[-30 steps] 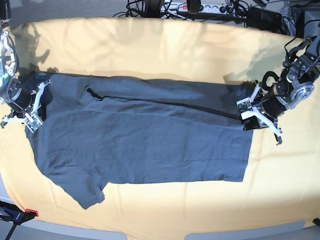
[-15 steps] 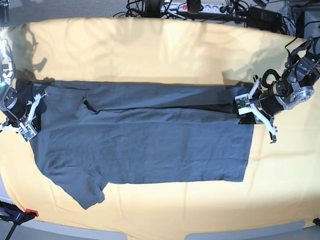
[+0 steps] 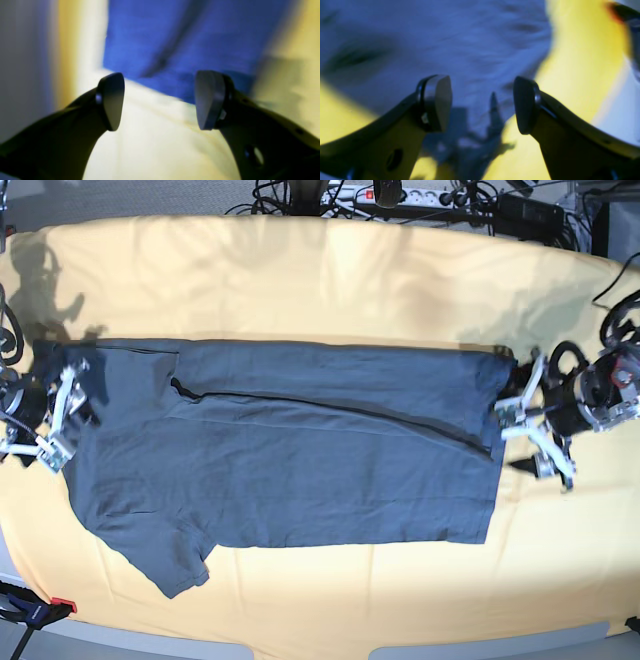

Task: Fold the T-shirt properly
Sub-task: 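Fold the grasped edge over onto the shirt with both grippers, then open both grippers and release the folded edge, then grasp the folded shirt edge again with both grippers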

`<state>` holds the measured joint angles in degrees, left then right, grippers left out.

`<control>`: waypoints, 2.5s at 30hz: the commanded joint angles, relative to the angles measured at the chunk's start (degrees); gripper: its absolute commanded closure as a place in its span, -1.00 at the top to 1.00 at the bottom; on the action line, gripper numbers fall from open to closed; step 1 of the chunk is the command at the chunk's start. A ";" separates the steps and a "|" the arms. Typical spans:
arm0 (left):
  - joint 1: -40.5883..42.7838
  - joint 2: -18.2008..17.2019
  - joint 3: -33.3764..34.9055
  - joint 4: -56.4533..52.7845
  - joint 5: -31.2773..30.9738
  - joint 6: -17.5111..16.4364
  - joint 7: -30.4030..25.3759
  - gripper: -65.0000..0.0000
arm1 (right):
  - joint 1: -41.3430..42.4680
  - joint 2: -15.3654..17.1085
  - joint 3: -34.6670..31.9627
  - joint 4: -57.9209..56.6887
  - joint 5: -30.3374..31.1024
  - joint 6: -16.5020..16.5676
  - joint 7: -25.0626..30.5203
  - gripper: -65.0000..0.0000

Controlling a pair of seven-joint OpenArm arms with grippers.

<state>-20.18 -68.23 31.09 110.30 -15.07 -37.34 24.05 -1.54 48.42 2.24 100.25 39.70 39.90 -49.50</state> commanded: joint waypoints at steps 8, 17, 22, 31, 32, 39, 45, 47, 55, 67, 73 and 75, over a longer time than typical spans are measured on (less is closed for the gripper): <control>4.98 -3.37 -0.76 2.95 -1.81 -2.66 3.41 0.36 | -3.41 1.27 0.79 1.40 16.57 0.10 -12.07 0.23; 14.10 -2.23 -0.76 2.56 15.26 2.47 -1.92 0.36 | -8.44 1.14 0.79 1.40 17.31 0.10 -11.19 0.23; 15.08 -1.92 -0.76 -1.09 21.29 3.52 -6.49 0.36 | -8.44 1.14 0.79 1.40 17.33 0.10 -11.19 0.23; 15.04 4.04 -0.76 -8.57 25.64 3.54 -12.07 0.36 | -8.41 1.11 0.79 1.40 17.31 0.10 -10.78 0.23; 14.88 4.63 -0.76 -8.81 25.70 3.52 -12.07 0.36 | -8.44 1.14 0.79 1.40 17.31 0.10 -10.78 0.23; 12.96 5.51 -0.76 -9.18 28.13 7.45 -12.07 0.14 | -8.41 1.14 0.79 1.40 17.29 0.10 -10.75 0.23; 11.89 5.53 -0.76 -9.16 28.11 7.41 -12.07 -0.38 | -8.41 1.14 0.79 1.40 17.29 0.10 -10.75 0.23; 11.89 5.51 -0.76 -9.16 27.65 7.41 -12.04 -0.69 | -8.39 1.14 0.79 1.40 17.29 0.10 -10.75 0.23; 11.72 5.22 -0.76 -5.75 27.67 11.96 -8.70 -0.79 | -8.28 1.14 0.79 1.40 17.27 0.10 -10.78 0.23; 11.74 4.94 -0.76 -4.17 27.58 11.91 -7.08 -1.00 | -8.50 1.70 0.79 1.40 7.98 0.10 -14.71 0.23; 11.74 3.58 -0.76 -4.17 26.60 11.91 -7.13 -1.00 | -10.99 3.50 0.79 1.40 -0.81 0.10 -10.14 0.23; 11.72 3.28 -0.76 -4.17 26.60 11.91 -7.10 -1.00 | -12.46 3.54 0.79 1.40 -7.69 0.10 -4.13 0.23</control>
<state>-7.49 -63.51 30.85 105.45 11.40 -26.11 16.93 -14.70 50.48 2.33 100.92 31.09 40.10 -53.65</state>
